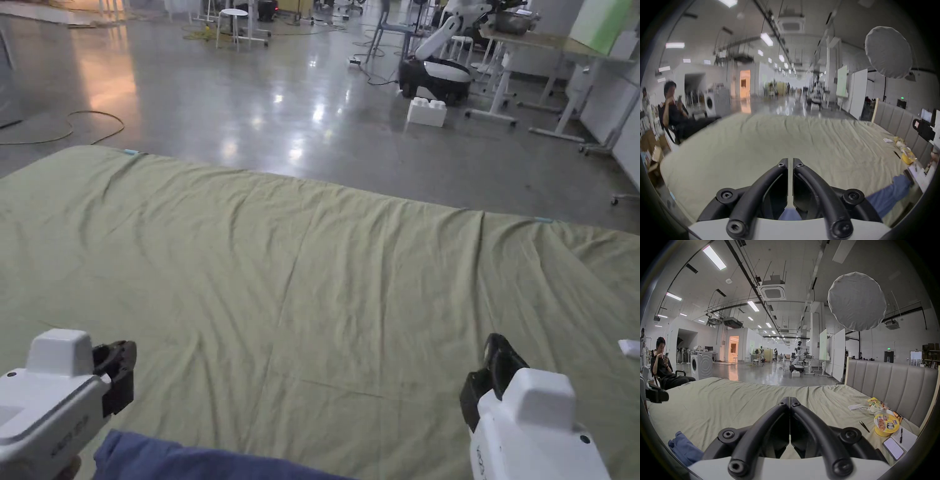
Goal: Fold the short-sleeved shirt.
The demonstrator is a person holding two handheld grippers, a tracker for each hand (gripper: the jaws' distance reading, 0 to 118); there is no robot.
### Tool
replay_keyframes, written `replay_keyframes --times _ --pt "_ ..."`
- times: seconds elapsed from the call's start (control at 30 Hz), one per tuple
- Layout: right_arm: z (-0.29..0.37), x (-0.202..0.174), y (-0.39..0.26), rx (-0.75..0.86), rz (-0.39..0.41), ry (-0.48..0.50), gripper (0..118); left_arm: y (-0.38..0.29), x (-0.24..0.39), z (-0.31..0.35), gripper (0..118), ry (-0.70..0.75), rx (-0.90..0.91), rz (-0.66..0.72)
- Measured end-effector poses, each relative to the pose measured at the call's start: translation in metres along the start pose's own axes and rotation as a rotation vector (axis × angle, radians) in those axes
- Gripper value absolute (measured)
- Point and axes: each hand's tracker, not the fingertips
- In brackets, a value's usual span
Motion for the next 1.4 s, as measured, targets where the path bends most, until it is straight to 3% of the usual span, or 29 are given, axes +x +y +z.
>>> replay_keyframes --times 0.23,0.3,0.37,0.4,0.47,0.6,0.7,0.83,0.9,1.0,1.1,1.17,1.4 --pt "-0.005 0.004 -0.014 -0.080 0.006 0.017 1 -0.037 -0.059 -0.021 6 -0.166 -0.308 0.142" --pt "-0.006 0.004 -0.017 -0.103 0.006 0.020 1 -0.045 -0.070 -0.026 29 -0.179 -0.350 0.159" --pt "-0.008 0.003 -0.021 -0.131 -0.005 0.026 1 -0.050 -0.080 -0.032 68 -0.205 -0.391 0.195" --pt "-0.009 0.003 -0.022 -0.140 -0.003 0.031 1 -0.053 -0.085 -0.037 79 -0.223 -0.413 0.224" --pt "-0.010 0.003 -0.025 -0.158 -0.011 0.040 1 -0.060 -0.096 -0.045 86 -0.271 -0.450 0.298" --pt "-0.012 0.000 -0.031 -0.188 -0.010 0.045 1 -0.083 -0.118 -0.068 88 -0.391 -0.555 0.460" --pt "-0.011 0.000 -0.034 -0.206 -0.003 0.045 1 -0.090 -0.130 -0.064 88 -0.494 -0.436 0.522" --pt "-0.011 -0.001 -0.036 -0.229 -0.013 0.043 1 -0.104 -0.144 -0.078 87 -0.635 -0.483 0.805" --pt "-0.013 -0.004 -0.036 -0.240 -0.019 0.042 1 -0.109 -0.142 -0.083 79 -0.664 -0.499 0.838" --pt "-0.013 -0.007 -0.038 -0.262 -0.033 0.049 1 -0.110 -0.122 -0.081 49 -0.638 -0.500 0.785" --pt "-0.015 -0.011 -0.036 -0.263 -0.020 0.063 1 -0.113 -0.104 -0.082 35 -0.672 -0.513 0.739" --pt "-0.016 -0.012 -0.036 -0.266 -0.019 0.069 1 -0.111 -0.096 -0.082 19 -0.643 -0.538 0.693" --pt "-0.016 -0.010 -0.036 -0.272 -0.009 0.080 1 -0.087 -0.093 -0.072 12 -0.550 -0.530 0.578"
